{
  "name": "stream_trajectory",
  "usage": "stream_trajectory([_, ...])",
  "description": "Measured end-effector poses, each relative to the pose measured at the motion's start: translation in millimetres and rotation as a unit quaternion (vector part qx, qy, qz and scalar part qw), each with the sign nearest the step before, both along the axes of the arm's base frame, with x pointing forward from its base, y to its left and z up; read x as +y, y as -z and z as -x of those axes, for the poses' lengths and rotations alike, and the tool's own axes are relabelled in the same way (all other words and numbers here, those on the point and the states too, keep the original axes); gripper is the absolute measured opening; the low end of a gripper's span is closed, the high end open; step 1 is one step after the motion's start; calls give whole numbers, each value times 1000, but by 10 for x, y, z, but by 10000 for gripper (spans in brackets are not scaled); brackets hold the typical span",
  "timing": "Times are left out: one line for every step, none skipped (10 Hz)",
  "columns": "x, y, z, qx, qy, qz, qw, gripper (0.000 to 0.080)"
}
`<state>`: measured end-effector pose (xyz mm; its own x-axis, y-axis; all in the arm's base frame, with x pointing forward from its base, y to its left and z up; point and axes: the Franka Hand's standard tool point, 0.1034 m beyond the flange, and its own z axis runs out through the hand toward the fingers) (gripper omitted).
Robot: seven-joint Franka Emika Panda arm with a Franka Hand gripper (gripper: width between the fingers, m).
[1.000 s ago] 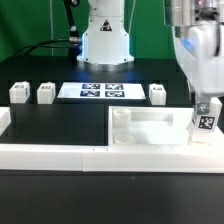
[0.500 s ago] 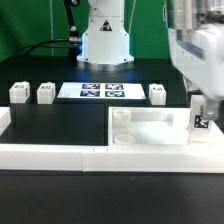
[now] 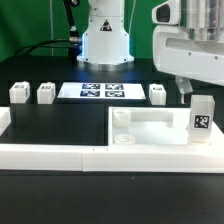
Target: Assemble square table
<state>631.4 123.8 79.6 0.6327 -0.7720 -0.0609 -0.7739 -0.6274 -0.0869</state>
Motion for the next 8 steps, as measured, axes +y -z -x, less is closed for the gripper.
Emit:
stream_trajectory([-50, 11, 8, -7, -110, 15, 994, 649])
stream_trajectory([-64, 29, 10, -10, -175, 26, 984, 649])
stream_trajectory([-87, 59, 3, -16, -245, 30, 969, 649])
stream_trajectory([-109, 76, -1, -19, -271, 32, 962, 649])
stream_trajectory([-102, 75, 0, -19, -263, 31, 964, 649])
stream_trajectory([-102, 77, 1, -17, -250, 30, 968, 566])
stream_trajectory([-105, 78, 1, -17, -251, 30, 967, 430])
stream_trajectory([-99, 79, 2, -15, -218, 28, 975, 430])
